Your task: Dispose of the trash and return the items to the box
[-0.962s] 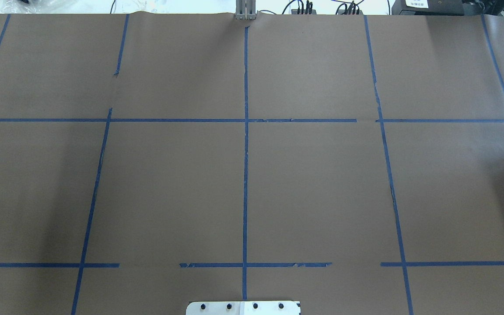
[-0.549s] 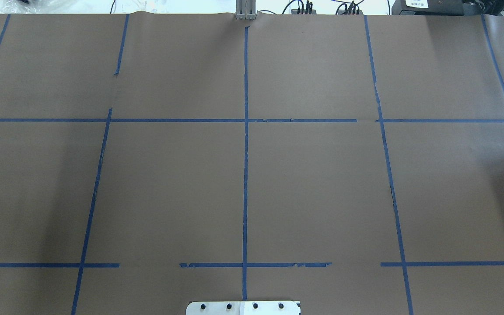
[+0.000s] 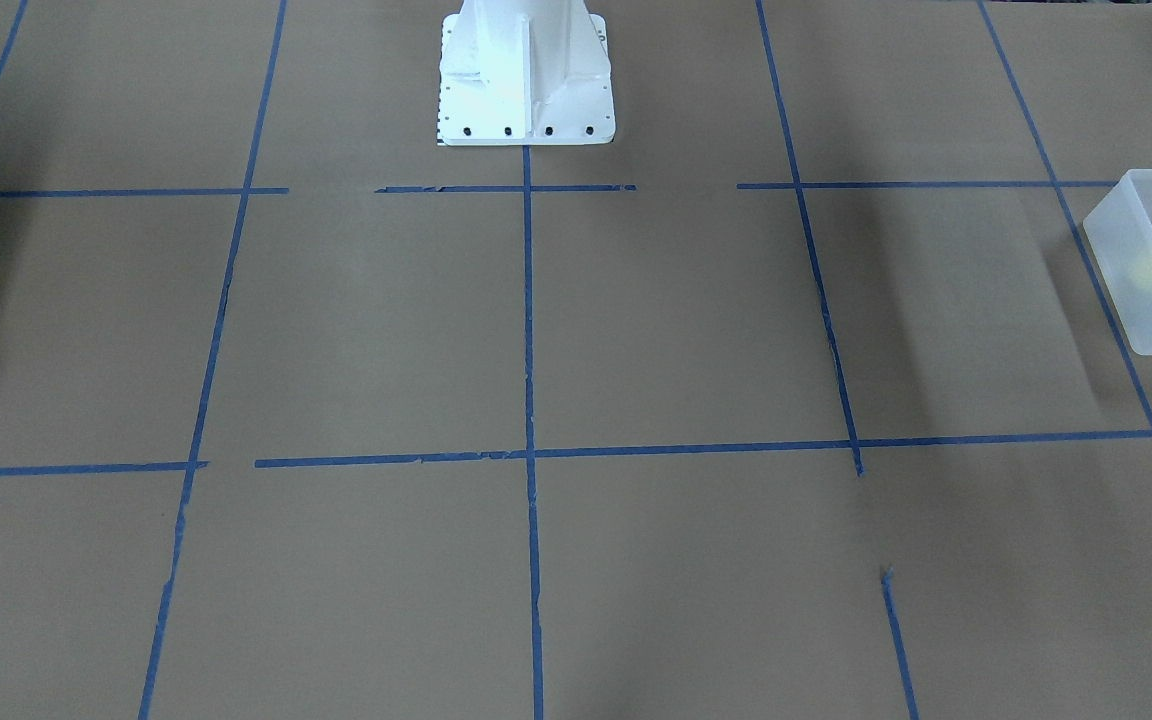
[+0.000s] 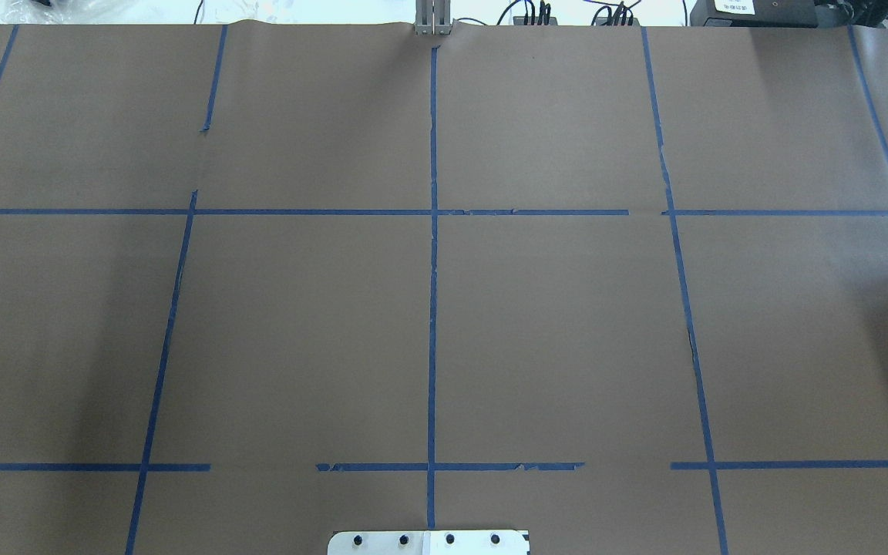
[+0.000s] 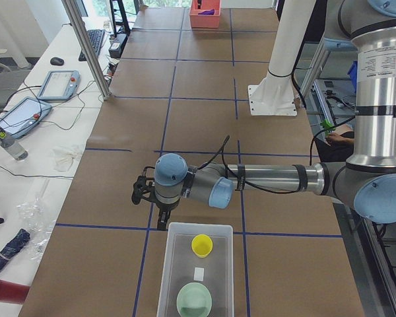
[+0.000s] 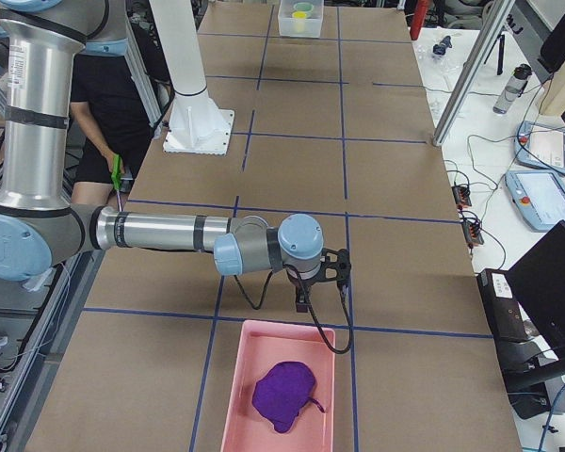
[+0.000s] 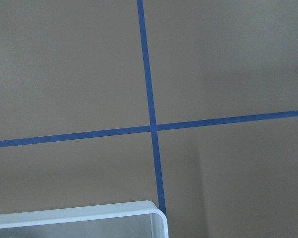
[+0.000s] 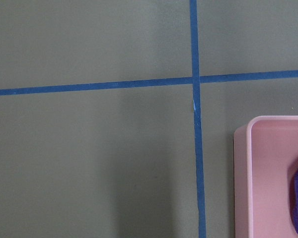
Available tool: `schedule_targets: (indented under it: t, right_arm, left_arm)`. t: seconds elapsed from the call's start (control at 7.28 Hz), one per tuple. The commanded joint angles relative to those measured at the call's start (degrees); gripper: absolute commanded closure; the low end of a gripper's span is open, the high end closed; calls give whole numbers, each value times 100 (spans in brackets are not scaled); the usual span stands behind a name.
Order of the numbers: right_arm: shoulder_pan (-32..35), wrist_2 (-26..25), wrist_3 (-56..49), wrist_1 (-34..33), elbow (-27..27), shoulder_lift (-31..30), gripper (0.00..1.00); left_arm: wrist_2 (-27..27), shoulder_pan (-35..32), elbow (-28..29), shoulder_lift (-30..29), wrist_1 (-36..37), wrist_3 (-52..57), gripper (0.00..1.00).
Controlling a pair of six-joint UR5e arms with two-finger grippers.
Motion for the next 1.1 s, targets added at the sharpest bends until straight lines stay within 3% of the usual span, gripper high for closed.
schedule_targets:
  t: [0.0,0.96]
  right_arm:
    - [174,7,-30,12,39,12,0]
    - [201,7,-39,12,109,12,0]
  left_arm:
    - [0,0,-1,0,0,0,0]
    - [0,0,-1,0,0,0,0]
